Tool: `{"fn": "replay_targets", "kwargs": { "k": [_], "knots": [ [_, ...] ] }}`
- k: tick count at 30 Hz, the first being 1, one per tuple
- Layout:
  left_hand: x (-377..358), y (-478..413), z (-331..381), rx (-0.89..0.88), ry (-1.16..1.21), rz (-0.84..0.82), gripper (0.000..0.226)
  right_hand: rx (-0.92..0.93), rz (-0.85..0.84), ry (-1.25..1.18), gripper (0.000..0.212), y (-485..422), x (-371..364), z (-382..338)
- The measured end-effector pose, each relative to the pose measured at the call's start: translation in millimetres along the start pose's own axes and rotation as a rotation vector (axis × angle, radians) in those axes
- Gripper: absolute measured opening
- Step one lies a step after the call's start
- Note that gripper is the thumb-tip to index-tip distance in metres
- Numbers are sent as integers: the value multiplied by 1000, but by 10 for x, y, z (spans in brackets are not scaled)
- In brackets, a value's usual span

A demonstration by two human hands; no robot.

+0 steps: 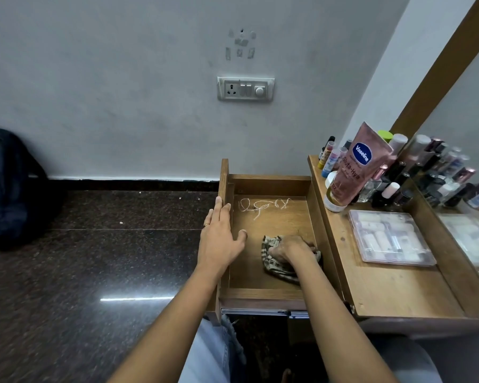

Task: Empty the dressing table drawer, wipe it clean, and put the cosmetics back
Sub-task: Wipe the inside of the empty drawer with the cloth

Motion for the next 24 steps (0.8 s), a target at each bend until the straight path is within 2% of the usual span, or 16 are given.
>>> {"fn": "replay_targets", "kwargs": {
  "k": [3, 4, 5, 7, 8, 12, 24],
  "knots": [
    [-5, 0, 4, 0, 7, 5, 73, -6, 137, -2, 38, -231, -160, 64],
    [-7, -1, 6, -2, 8, 7, 73, -19, 206, -67, 43, -351, -273, 90],
    [-7, -7, 10, -5, 7, 10, 73, -48, 256, -146, 57, -419, -379, 146],
    [-9, -13, 7, -6, 1, 12, 73, -140, 222, -139, 88, -367, -504, 209],
    [-9, -15, 5, -5, 1, 12, 73, -156, 188, -132, 97, -376, -565, 229],
    [-6, 4, -1, 3, 6, 9, 73, -170, 161, -164, 116, -316, -557, 215],
    [-18, -19, -18, 29, 4, 0, 74, -80, 157, -66, 127, -720, 2, 86]
  ]
}}
Point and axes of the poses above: each hand's wrist, its own y-axis away from the middle knuckle, its own x-axis out of the back of the hand, z = x × y, the point moved 5 cm from there along -y, towards the middle knuckle, and after that the axes turned 7 degrees about y, right-handed, at the moved point
